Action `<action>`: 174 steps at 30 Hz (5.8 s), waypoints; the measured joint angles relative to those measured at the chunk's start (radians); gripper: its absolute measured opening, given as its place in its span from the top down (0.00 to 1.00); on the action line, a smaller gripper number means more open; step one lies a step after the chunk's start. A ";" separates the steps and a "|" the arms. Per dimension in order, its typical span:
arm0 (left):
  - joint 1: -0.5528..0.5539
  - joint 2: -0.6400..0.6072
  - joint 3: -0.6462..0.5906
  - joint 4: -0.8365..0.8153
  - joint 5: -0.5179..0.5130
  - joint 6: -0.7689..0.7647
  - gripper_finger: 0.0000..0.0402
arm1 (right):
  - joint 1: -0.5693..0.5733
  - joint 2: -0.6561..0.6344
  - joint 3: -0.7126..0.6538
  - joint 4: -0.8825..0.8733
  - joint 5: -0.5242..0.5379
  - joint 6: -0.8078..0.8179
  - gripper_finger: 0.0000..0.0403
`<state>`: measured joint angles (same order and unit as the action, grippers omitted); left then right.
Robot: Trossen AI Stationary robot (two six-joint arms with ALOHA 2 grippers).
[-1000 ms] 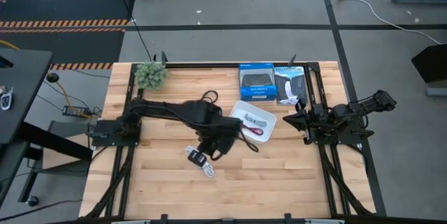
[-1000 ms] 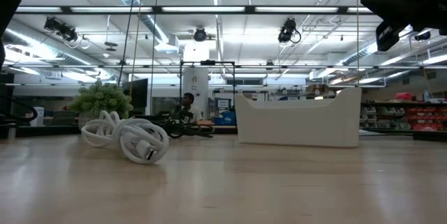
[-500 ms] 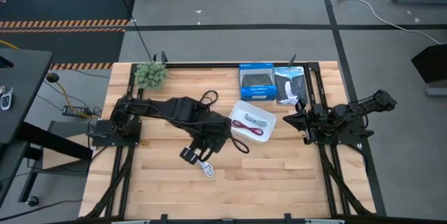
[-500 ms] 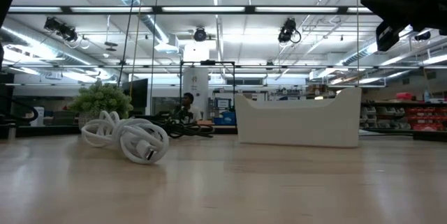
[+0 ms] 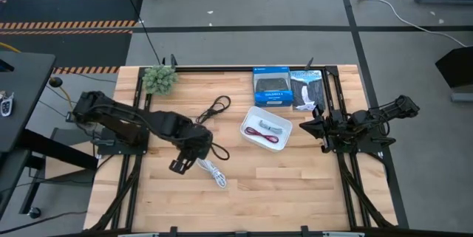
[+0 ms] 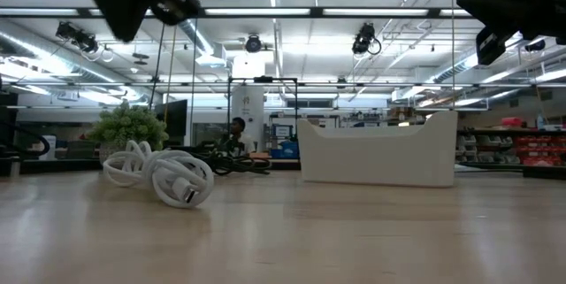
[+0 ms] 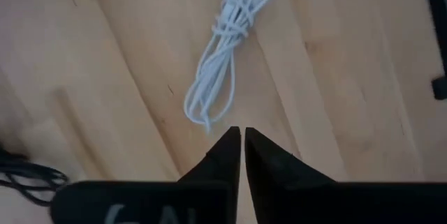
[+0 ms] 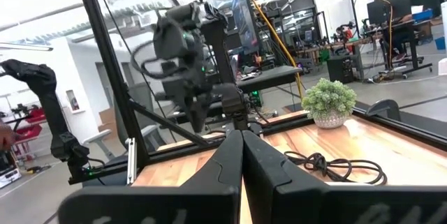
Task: Pick and place USB-C Cables
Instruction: Put the white charger cable into the white bin
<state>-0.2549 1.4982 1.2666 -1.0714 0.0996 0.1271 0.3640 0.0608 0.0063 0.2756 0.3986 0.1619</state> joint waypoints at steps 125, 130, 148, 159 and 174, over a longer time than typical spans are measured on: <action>0.344 0.315 0.464 0.572 -0.075 0.094 0.94 | 0.000 0.005 0.000 0.027 -0.003 0.000 0.97; 0.359 0.315 0.340 0.754 -0.030 0.091 0.93 | 0.000 0.005 0.000 0.029 -0.003 0.000 0.97; 0.369 0.487 0.220 0.971 -0.022 -0.045 0.93 | 0.000 0.005 0.000 0.030 -0.003 0.000 0.97; 0.363 0.559 0.221 0.910 0.014 -0.091 0.93 | 0.000 0.005 0.000 0.037 -0.003 0.000 0.97; 0.328 0.592 0.221 0.866 -0.129 0.056 0.78 | 0.000 0.004 0.000 0.045 -0.001 0.000 0.97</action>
<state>0.0729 2.0899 1.4872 -0.2054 -0.0292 0.1834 0.3637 0.0650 0.0065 0.3204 0.3977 0.1619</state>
